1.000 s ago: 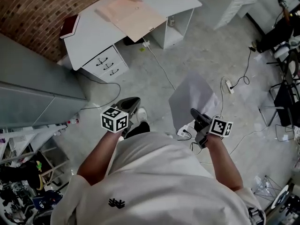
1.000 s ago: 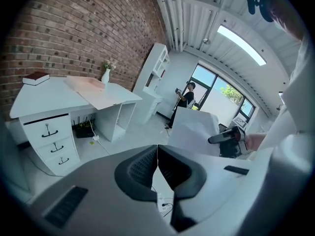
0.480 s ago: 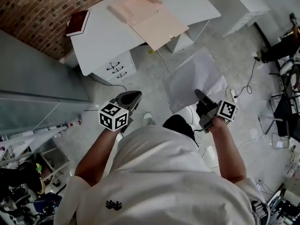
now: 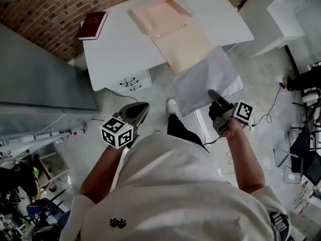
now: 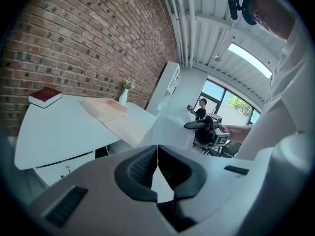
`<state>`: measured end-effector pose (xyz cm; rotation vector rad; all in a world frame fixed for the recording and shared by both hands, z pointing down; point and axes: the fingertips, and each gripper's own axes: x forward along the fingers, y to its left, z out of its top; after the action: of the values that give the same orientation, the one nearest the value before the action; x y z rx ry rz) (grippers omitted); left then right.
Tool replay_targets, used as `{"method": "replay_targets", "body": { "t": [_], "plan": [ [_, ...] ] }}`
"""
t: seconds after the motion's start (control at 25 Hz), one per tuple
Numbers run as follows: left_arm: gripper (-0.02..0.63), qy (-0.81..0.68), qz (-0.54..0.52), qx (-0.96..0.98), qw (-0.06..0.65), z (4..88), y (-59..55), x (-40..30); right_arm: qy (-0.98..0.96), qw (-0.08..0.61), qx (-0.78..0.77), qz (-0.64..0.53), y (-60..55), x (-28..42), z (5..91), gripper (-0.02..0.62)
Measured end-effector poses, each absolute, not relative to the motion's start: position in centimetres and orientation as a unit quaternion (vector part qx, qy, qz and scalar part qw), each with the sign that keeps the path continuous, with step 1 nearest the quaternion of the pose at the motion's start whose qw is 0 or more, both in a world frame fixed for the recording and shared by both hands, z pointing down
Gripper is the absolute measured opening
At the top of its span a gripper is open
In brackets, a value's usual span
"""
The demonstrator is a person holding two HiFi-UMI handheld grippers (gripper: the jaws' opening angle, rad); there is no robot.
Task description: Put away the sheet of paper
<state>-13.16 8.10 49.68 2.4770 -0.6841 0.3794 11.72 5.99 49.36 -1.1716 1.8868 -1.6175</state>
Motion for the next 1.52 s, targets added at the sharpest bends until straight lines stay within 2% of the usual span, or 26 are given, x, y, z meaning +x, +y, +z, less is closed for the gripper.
{"method": "replay_targets", "body": {
  "t": [0.4,0.72,1.0,1.52],
  "plan": [
    [0.025,-0.311,0.16,0.899,0.265,47.4,-4.8,-8.0,0.654,0.207,-0.355,-0.635,-10.9,16.0,50.9,0.028],
    [0.025,-0.338,0.173,0.884,0.272,48.1,-10.8,-5.4,0.618,0.193,-0.353,-0.676,-20.0,18.4,58.6,0.028],
    [0.025,-0.351,0.17,0.878,0.279,48.7,-13.9,-7.2,0.584,0.157,-0.382,-0.699,-24.6,17.4,63.8,0.028],
    [0.025,-0.33,0.164,0.886,0.283,49.0,-22.2,-12.5,0.573,0.097,-0.425,-0.694,-34.3,13.8,66.7,0.028]
  ]
}}
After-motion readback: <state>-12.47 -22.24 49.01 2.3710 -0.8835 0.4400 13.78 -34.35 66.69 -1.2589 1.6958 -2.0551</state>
